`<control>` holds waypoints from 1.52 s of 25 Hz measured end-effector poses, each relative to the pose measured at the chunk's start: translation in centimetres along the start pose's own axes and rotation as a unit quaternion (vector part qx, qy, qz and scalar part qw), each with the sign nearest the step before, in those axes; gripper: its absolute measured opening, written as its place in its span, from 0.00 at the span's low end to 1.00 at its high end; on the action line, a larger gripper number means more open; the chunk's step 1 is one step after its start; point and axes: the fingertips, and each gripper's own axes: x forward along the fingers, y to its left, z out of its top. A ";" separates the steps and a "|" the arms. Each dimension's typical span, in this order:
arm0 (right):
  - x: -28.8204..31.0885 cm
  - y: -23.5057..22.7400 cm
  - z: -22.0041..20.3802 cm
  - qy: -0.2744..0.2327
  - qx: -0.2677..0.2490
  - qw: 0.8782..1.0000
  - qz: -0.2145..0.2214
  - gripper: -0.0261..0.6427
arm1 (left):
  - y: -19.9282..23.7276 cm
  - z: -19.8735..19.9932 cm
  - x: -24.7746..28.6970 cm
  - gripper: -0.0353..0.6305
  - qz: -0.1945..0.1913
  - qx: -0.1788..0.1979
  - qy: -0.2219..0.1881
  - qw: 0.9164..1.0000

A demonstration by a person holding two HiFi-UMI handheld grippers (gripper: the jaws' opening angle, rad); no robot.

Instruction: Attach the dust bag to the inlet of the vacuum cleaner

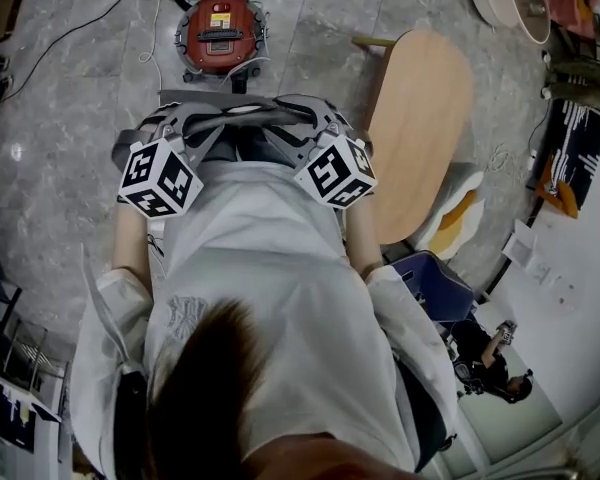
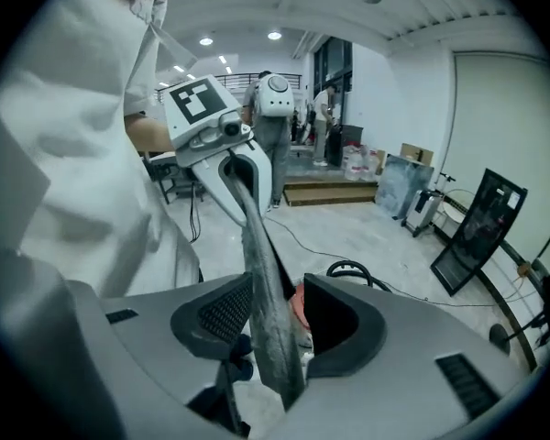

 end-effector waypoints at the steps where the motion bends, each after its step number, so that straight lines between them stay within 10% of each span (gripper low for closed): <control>1: 0.4 0.3 -0.6 0.013 -0.011 1.000 0.010 0.30 | -0.2 -0.1 0.4 0.10 -0.003 0.000 0.001 1.000; 8: 3.7 0.9 -5.9 0.090 -0.061 0.993 0.035 0.11 | -0.9 -2.8 4.7 0.10 -0.007 -0.011 0.031 0.999; 30: 19.4 0.8 -23.9 0.168 0.020 0.974 0.151 0.10 | -2.2 -17.9 24.0 0.10 -0.016 -0.144 0.052 0.988; 38: 26.3 2.8 -30.6 0.172 0.103 0.973 0.112 0.09 | -3.4 -24.9 30.9 0.10 -0.014 -0.177 0.089 0.980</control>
